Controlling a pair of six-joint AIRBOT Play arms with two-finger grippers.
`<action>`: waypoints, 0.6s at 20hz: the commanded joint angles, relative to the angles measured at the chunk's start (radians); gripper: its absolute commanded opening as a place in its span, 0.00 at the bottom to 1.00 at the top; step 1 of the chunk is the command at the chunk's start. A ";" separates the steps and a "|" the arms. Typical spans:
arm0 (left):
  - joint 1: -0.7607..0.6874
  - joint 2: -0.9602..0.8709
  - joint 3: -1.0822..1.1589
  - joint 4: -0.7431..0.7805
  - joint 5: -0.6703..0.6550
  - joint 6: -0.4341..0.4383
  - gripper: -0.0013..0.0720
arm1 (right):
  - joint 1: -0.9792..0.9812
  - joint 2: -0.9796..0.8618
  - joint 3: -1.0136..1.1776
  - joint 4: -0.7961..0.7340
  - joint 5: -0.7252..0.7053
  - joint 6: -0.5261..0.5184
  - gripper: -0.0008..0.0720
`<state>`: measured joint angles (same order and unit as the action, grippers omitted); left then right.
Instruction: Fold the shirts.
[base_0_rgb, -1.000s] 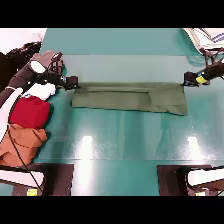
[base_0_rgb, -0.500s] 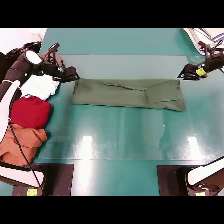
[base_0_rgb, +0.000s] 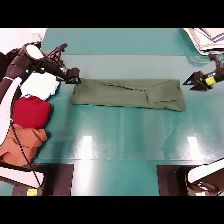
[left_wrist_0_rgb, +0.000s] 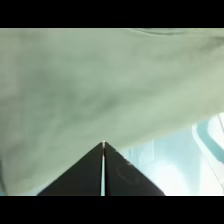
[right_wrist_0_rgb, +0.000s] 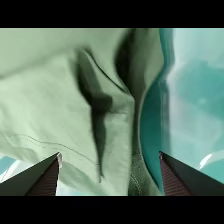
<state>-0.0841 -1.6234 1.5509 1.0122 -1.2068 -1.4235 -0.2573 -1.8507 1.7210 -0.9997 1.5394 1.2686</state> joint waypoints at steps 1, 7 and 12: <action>-0.048 0.000 0.003 -0.001 0.008 0.001 0.06 | 0.000 0.000 -0.144 0.035 -0.066 -0.067 0.97; -0.101 0.000 0.003 -0.002 0.065 -0.002 0.06 | 0.002 -0.067 -0.225 0.232 -0.133 -0.129 0.92; -0.142 -0.002 0.003 -0.001 0.121 -0.020 0.05 | 0.017 -0.080 -0.225 0.258 -0.142 -0.182 0.06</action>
<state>-0.2001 -1.6241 1.5528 1.0111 -1.1278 -1.4326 -0.2474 -1.9255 1.5009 -0.7746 1.4048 1.1282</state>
